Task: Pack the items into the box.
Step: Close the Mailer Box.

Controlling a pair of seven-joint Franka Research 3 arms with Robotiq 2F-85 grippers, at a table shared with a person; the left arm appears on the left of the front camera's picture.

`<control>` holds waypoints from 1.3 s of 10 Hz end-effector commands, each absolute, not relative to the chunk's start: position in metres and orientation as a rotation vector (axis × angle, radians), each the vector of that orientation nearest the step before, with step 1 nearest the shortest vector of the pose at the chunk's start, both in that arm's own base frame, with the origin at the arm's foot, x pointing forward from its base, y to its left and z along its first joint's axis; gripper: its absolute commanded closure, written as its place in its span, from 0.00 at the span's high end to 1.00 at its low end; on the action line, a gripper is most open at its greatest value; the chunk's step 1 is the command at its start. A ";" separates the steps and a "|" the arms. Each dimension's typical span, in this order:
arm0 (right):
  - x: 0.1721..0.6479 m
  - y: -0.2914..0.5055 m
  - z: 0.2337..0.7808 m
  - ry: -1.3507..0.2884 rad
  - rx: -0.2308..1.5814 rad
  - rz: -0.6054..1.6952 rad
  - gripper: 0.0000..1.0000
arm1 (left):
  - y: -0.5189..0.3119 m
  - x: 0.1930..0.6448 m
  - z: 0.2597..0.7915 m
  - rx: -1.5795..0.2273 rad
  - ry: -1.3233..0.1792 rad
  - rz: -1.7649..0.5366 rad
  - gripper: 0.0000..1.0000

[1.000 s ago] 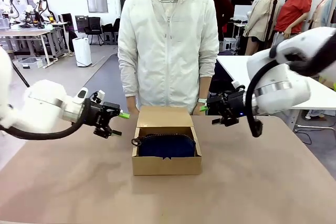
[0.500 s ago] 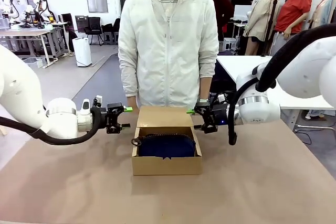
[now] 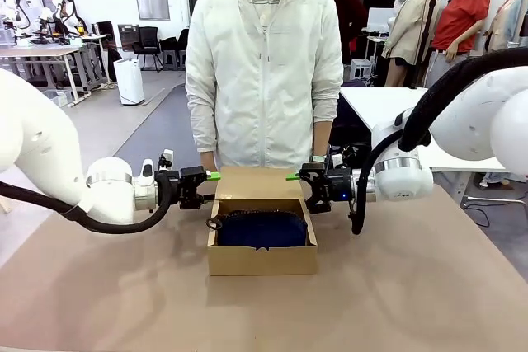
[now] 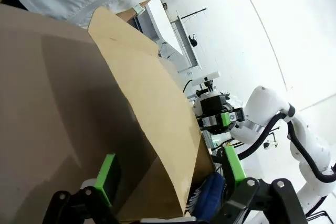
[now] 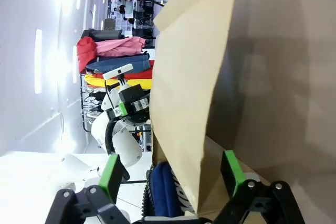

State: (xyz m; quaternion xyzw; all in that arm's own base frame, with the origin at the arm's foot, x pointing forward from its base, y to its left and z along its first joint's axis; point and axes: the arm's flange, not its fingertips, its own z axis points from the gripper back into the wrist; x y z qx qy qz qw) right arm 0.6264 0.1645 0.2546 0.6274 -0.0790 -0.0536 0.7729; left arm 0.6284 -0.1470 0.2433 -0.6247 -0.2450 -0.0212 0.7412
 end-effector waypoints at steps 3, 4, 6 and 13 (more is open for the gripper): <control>0.631 0.163 0.258 -0.141 1.362 -0.046 1.00 | -0.156 0.639 0.249 -1.362 -0.563 -0.099 1.00; 0.630 0.161 0.258 -0.150 1.362 -0.029 0.84 | -0.156 0.641 0.250 -1.380 -0.544 -0.095 0.88; 0.632 0.159 0.256 -0.164 1.368 -0.050 0.66 | -0.155 0.642 0.249 -1.426 -0.500 -0.096 0.69; 0.624 0.158 0.278 -0.378 1.398 0.129 0.66 | -0.155 0.626 0.285 -1.477 -0.541 -0.229 0.69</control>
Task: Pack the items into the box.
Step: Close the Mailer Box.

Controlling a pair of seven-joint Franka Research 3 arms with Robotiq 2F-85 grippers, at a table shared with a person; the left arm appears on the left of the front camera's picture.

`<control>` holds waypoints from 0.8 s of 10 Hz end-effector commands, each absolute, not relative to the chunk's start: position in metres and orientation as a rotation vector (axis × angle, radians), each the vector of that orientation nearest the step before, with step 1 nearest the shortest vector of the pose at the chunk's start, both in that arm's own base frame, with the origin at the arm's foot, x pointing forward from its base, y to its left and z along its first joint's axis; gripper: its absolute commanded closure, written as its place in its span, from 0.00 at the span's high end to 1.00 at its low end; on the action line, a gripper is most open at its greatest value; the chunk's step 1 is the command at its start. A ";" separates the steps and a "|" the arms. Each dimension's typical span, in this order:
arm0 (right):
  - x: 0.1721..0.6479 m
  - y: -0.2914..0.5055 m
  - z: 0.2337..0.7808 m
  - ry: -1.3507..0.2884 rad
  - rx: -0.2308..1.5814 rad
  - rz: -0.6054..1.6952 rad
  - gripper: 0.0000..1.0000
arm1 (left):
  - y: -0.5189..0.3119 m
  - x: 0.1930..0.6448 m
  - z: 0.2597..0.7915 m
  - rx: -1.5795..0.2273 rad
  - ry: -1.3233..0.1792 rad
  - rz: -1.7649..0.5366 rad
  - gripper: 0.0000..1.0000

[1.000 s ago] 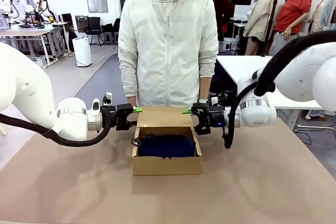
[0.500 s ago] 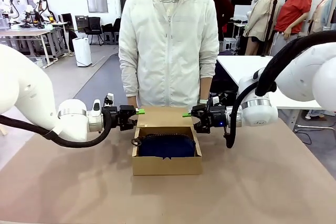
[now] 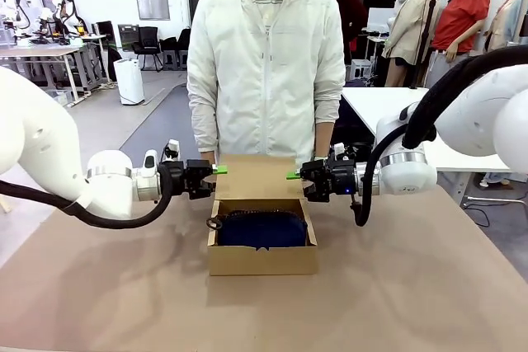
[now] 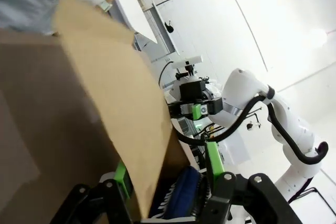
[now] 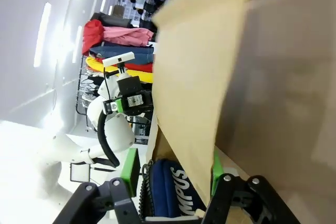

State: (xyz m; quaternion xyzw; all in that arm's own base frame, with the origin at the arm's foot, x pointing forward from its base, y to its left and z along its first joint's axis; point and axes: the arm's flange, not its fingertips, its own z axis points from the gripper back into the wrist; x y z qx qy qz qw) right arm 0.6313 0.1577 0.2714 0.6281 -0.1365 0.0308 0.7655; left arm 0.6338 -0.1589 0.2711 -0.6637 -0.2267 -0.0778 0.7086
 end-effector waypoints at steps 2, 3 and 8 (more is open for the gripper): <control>0.615 0.153 0.296 -0.496 1.412 0.219 0.66 | -0.158 0.615 0.302 -1.468 -0.586 -0.283 0.69; 0.612 0.151 0.303 -0.553 1.406 0.239 0.66 | -0.158 0.609 0.307 -1.457 -0.608 -0.297 0.69; 0.620 0.149 0.316 -0.591 1.392 0.263 0.66 | -0.160 0.613 0.316 -1.457 -0.601 -0.299 0.69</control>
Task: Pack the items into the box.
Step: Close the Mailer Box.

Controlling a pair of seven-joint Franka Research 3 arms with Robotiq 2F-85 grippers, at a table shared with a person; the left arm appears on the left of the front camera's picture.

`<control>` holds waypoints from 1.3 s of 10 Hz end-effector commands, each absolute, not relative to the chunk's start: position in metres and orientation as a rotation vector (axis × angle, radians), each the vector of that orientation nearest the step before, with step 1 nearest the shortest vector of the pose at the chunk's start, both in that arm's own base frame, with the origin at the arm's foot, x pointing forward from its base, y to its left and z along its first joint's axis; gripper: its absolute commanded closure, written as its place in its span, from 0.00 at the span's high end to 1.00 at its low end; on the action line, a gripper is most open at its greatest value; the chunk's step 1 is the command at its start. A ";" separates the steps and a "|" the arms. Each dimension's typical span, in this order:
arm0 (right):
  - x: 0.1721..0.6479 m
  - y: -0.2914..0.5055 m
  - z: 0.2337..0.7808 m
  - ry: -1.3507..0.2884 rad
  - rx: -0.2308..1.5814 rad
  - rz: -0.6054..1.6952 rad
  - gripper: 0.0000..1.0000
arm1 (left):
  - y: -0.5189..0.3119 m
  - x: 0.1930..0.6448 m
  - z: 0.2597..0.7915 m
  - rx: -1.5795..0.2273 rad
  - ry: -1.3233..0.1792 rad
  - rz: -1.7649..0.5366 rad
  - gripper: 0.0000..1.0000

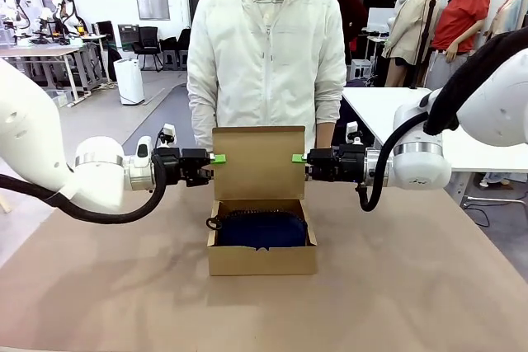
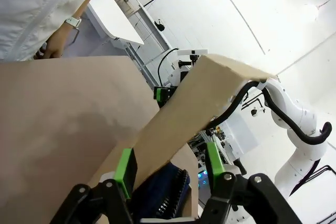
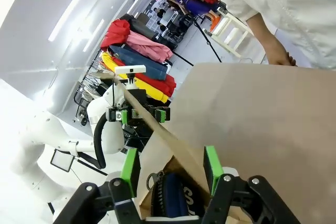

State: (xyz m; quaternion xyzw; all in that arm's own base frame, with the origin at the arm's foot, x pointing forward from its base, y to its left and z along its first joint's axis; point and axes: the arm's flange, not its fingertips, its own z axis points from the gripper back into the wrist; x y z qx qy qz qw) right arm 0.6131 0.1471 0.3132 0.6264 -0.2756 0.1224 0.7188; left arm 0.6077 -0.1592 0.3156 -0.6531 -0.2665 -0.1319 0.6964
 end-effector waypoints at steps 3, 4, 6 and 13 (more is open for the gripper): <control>0.620 0.149 0.316 -0.591 1.392 0.263 0.66 | -0.160 0.613 0.316 -1.457 -0.601 -0.299 0.69; 0.613 0.147 0.312 -0.607 1.385 0.269 0.66 | -0.159 0.609 0.316 -1.456 -0.597 -0.295 0.69; 0.599 0.155 0.327 -0.796 1.397 0.564 0.66 | -0.173 0.594 0.330 -1.368 -0.863 -0.588 0.69; 0.526 0.145 0.321 -1.155 1.228 1.024 0.66 | -0.171 0.543 0.326 -1.238 -1.187 -0.858 0.69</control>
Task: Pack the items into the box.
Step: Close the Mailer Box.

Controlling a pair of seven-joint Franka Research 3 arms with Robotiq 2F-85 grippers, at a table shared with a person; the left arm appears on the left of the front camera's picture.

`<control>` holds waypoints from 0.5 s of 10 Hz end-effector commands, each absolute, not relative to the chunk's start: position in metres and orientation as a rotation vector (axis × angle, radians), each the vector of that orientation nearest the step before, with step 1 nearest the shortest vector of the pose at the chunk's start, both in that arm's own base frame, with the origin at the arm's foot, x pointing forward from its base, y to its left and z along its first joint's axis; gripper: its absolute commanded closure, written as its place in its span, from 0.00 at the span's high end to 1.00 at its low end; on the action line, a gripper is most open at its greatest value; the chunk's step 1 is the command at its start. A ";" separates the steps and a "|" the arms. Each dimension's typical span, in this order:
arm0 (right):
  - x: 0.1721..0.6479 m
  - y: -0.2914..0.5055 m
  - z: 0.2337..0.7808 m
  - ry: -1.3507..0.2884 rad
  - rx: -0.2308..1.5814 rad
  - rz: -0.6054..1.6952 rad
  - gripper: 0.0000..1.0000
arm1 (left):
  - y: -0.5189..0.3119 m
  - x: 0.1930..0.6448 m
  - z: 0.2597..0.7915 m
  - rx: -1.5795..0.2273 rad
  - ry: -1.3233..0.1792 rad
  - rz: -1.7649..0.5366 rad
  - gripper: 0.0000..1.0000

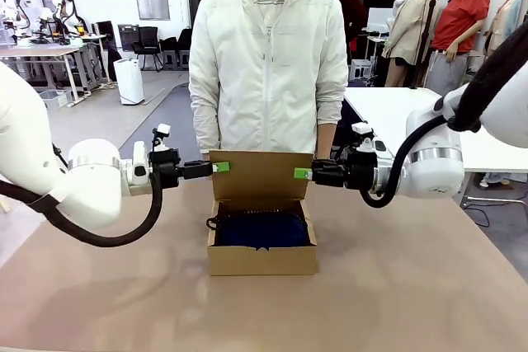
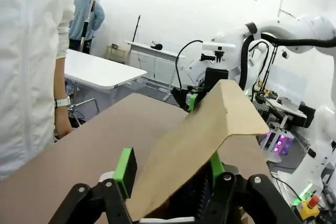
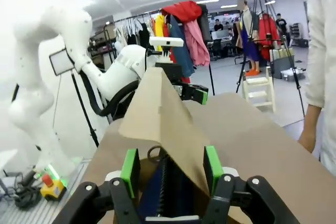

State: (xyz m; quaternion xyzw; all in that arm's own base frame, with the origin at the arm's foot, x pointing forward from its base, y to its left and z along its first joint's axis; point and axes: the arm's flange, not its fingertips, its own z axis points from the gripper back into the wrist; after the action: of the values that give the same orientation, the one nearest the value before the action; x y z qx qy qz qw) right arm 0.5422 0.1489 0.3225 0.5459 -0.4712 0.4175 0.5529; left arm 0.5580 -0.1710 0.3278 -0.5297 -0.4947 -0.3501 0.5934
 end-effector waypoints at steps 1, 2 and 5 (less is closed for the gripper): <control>0.514 0.144 0.315 -1.198 1.205 1.072 0.66 | -0.174 0.529 0.321 -1.236 -1.176 -0.951 0.69; 0.507 0.143 0.306 -1.221 1.207 1.072 0.66 | -0.177 0.518 0.315 -1.230 -1.143 -1.025 0.69; 0.496 0.143 0.292 -1.220 1.190 1.079 0.88 | -0.179 0.501 0.295 -1.258 -1.074 -1.068 0.76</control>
State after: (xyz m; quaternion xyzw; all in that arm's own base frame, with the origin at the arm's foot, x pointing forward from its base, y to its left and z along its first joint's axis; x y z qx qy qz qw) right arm 0.5005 0.1428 0.2900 0.5106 -0.5008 0.4496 0.5351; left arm 0.5048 -0.1832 0.2961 -0.5309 -0.4513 -0.4502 0.5584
